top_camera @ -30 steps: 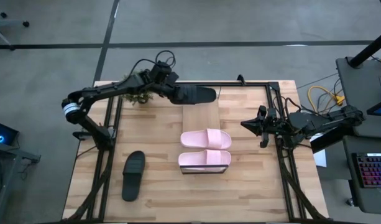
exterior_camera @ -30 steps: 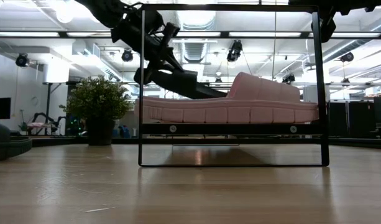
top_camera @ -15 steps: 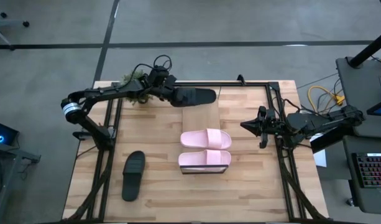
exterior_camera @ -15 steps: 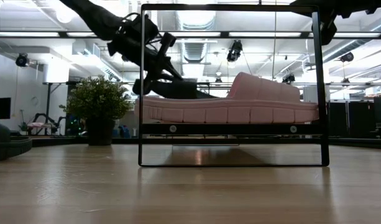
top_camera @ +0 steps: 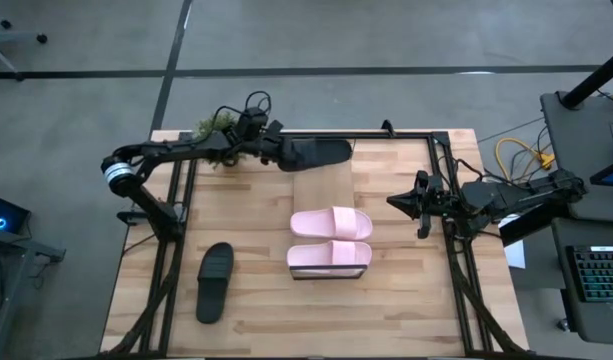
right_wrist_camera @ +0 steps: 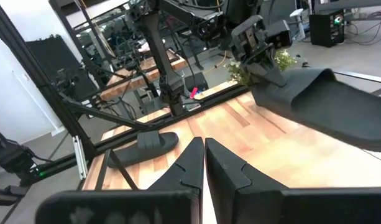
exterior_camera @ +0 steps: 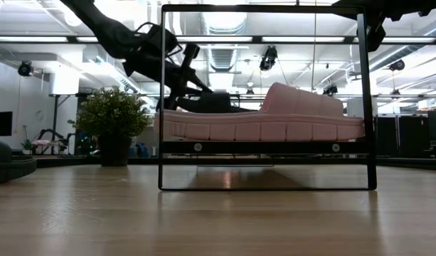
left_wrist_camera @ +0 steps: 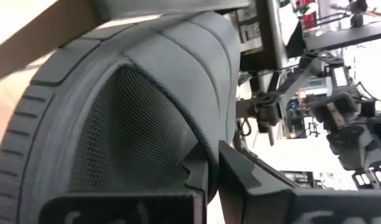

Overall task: Pick and place slides into the shelf
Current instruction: Put the right black slide on the shelf

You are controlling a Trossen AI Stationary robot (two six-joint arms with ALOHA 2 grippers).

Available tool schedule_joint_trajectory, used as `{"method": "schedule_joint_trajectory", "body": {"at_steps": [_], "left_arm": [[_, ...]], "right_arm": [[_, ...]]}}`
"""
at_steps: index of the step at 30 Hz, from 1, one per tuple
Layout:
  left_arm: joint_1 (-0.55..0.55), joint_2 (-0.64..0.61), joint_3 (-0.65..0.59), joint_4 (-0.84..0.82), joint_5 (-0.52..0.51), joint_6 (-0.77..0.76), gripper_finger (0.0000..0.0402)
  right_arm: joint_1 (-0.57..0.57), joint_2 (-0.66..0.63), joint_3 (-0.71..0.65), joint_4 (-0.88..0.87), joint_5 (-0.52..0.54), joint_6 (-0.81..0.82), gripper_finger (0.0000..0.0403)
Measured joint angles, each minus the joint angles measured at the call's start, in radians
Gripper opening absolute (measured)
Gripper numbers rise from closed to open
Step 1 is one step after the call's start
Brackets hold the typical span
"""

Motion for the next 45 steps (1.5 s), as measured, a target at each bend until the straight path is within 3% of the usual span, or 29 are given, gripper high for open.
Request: {"method": "schedule_joint_trajectory", "body": {"at_steps": [34,45], "left_arm": [[0.053,0.082,-0.041,0.059,0.197,0.055,0.0000],[0.053,0.164,-0.040,0.221,0.221,-0.019,0.0000]], "right_arm": [[0.000,0.000,0.000,0.002,0.000,0.011,0.0009],[0.000,0.000,0.000,0.002,0.000,0.011,0.0009]]}}
